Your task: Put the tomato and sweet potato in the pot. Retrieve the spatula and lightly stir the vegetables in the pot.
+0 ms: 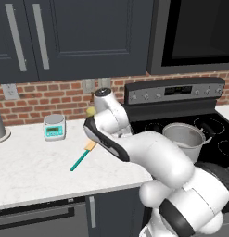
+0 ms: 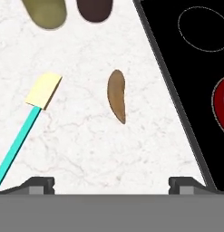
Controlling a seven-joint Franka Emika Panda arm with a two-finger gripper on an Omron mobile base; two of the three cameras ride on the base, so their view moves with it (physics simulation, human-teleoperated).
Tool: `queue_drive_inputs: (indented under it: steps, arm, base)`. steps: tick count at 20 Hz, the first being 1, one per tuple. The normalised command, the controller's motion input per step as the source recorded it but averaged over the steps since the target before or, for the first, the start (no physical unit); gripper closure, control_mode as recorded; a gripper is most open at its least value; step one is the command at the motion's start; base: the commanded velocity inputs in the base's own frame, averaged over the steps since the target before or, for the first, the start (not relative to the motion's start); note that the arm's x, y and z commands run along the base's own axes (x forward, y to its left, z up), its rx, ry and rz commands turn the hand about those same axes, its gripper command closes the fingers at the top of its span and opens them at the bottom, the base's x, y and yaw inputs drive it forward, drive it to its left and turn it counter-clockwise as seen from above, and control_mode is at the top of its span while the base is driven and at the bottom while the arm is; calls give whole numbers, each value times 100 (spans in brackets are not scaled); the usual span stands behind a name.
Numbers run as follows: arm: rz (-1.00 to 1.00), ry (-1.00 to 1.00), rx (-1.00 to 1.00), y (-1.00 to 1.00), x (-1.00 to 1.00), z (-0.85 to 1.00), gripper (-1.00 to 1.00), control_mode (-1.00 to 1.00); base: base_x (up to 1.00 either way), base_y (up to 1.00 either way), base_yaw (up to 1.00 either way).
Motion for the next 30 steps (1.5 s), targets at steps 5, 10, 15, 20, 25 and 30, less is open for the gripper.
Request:
queue_drive_inputs:
  steps: [5, 10, 15, 20, 25, 30]
  arm:
    - [-15, 4, -12, -3, 28, -35, -100, -100]
    - [-16, 1, -14, -26, 15, -44, -100, -100]
    - [-11, 2, -8, -35, 29, -32, -100, -100]
    - [-2, 3, -1, -31, 19, -22, -100, -100]
    - [0, 8, 1, -11, 20, -27, -100, -100]
    - [2, 8, 2, -1, 17, -31, -100, -100]
  base:
    - [0, 0, 0]
    - [0, 0, 0]
    - [0, 0, 0]
    - [0, 0, 0]
    - [0, 0, 0]
    - [0, 0, 0]
